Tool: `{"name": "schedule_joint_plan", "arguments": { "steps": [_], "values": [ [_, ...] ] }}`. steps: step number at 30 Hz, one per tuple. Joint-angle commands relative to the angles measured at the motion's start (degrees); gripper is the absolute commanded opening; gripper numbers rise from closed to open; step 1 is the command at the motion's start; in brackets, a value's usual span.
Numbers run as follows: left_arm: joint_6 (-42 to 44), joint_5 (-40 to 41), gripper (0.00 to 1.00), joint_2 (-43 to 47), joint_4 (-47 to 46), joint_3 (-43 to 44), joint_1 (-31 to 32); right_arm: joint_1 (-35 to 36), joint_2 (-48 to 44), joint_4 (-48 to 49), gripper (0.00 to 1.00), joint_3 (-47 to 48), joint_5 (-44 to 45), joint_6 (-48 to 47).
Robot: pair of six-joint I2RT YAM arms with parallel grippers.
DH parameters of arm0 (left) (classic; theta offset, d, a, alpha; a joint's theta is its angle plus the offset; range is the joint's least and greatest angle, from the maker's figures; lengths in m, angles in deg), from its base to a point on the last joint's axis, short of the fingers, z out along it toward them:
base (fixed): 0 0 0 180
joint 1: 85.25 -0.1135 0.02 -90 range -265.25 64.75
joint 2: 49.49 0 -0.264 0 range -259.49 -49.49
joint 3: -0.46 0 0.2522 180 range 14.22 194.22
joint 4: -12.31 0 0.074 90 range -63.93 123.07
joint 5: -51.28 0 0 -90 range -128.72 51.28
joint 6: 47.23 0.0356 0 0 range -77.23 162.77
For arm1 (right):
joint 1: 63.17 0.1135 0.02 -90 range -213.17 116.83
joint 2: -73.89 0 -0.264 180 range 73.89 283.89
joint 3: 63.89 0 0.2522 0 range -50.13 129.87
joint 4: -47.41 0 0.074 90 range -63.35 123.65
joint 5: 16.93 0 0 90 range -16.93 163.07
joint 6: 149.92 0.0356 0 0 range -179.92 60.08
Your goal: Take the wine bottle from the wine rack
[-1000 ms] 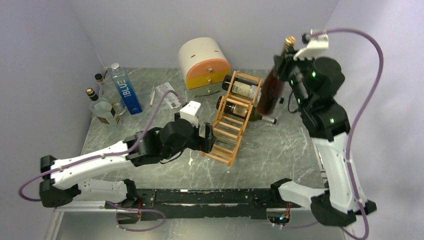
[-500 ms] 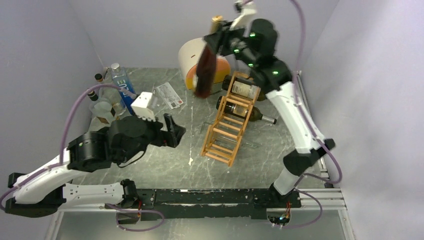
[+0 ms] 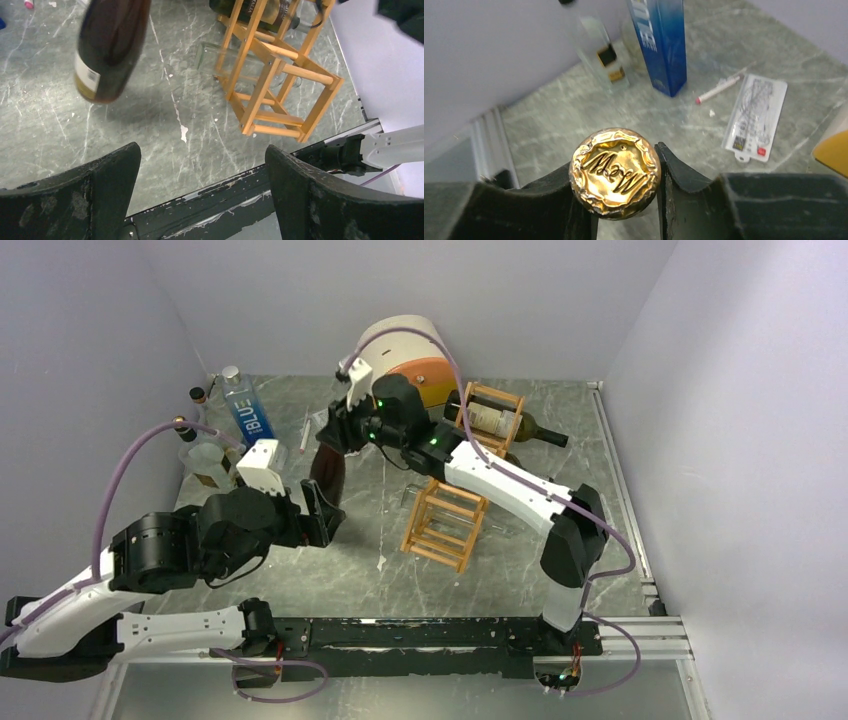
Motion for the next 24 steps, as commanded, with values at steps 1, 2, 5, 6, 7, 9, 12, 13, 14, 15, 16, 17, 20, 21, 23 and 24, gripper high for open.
{"name": "schedule_joint_plan", "arguments": {
  "steps": [1, 2, 5, 6, 7, 9, 12, 13, 14, 15, 16, 17, 20, 21, 23, 24],
  "values": [
    [-0.2, 0.2, 0.98, -0.5, 0.4, -1.3, -0.2, -1.0, -8.8, 26.2, 0.00, -6.3, -1.8, -4.9],
    [-0.2, 0.2, 0.97, -0.6, -0.3, -1.9, -0.2, -0.8, -9.6, 27.5, 0.00, -8.7, -2.3, -5.6],
    [-0.3, 0.4, 0.95, -0.9, -1.7, -3.8, -0.2, -0.4, -11.3, 28.2, 0.00, -13.1, -2.8, -7.4],
    [-0.2, 0.5, 0.95, -1.0, -2.3, -4.4, -0.2, -0.3, -11.7, 28.0, 0.00, -14.5, -2.9, -8.0],
    [0.0, 0.6, 0.95, -1.0, -2.9, -4.9, -0.3, -0.2, -12.1, 27.9, 0.00, -15.5, -3.0, -8.6],
    [1.1, 0.6, 0.94, -1.3, -4.4, -5.7, -0.6, 0.3, -12.9, 27.4, 0.00, -17.4, -2.8, -9.8],
    [3.6, -0.2, 0.93, -2.2, -6.1, -6.3, -3.6, 0.7, -13.1, 26.5, 0.00, -18.6, -2.9, -10.3],
    [5.5, -2.2, 0.93, -2.4, -7.6, -6.6, -5.7, 0.7, -12.8, 26.1, 0.00, -18.4, -3.4, -10.1],
    [8.0, -5.0, 0.93, -2.8, -9.5, -7.1, -8.9, 0.9, -12.5, 25.6, 0.00, -18.0, -3.8, -10.0],
    [10.5, -9.2, 0.93, -3.3, -11.4, -7.4, -13.1, 0.9, -12.1, 25.0, 0.00, -17.4, -4.1, -9.9],
    [13.2, -13.8, 0.93, -4.2, -13.1, -7.6, -18.6, 1.0, -11.6, 24.4, 0.03, -16.9, -4.3, -9.7],
    [16.4, -18.1, 0.93, -4.8, -14.3, -7.4, -23.8, 1.1, -11.2, 24.0, 0.05, -16.6, -4.2, -9.4],
    [20.4, -25.1, 0.93, -5.3, -16.8, -5.4, -34.3, 1.1, -10.8, 23.4, 0.14, -16.9, -2.9, -8.7],
    [20.8, -25.4, 0.93, -5.0, -17.4, -4.5, -35.1, 1.2, -10.9, 23.4, 0.21, -17.4, -1.9, -8.5],
    [21.0, -24.5, 0.93, -4.1, -17.9, -3.7, -35.6, 1.1, -11.2, 22.8, 0.27, -17.8, -0.4, -8.1],
    [21.1, -24.3, 0.93, -3.9, -18.1, -3.4, -35.7, 1.2, -11.2, 22.2, 0.28, -17.8, -0.1, -8.1]
  ]
}}
